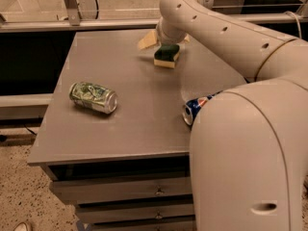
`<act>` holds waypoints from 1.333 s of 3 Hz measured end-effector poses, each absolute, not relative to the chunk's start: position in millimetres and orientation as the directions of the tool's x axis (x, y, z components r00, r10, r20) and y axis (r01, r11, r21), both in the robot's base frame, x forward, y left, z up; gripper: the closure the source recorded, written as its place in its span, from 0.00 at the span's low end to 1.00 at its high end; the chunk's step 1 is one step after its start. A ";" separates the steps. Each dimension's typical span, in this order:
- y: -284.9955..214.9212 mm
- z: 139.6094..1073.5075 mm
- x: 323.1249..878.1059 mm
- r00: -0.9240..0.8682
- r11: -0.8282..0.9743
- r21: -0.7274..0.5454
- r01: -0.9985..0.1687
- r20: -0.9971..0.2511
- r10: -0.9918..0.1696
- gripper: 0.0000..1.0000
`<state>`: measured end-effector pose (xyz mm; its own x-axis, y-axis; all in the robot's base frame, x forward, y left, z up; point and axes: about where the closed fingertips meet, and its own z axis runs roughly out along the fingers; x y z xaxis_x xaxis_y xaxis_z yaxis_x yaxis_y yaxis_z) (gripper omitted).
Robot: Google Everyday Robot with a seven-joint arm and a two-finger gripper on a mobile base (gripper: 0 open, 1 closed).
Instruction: Move sponge near pepsi can
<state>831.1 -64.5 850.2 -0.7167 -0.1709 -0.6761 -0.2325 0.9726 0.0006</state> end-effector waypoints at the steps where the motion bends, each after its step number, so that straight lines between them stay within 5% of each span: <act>1: -59.1 845.3 832.5 -0.748 0.976 0.034 -0.213 -0.648 -0.141 0.00; 4: -63.8 837.6 821.7 -0.820 0.986 0.009 -0.168 -0.556 -0.135 0.00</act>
Offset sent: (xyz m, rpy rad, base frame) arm -0.0051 0.0072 -0.0103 0.0181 0.1403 -0.0653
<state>821.7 -63.8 837.6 -0.8199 -0.1350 -0.5563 -0.1681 0.9857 0.0087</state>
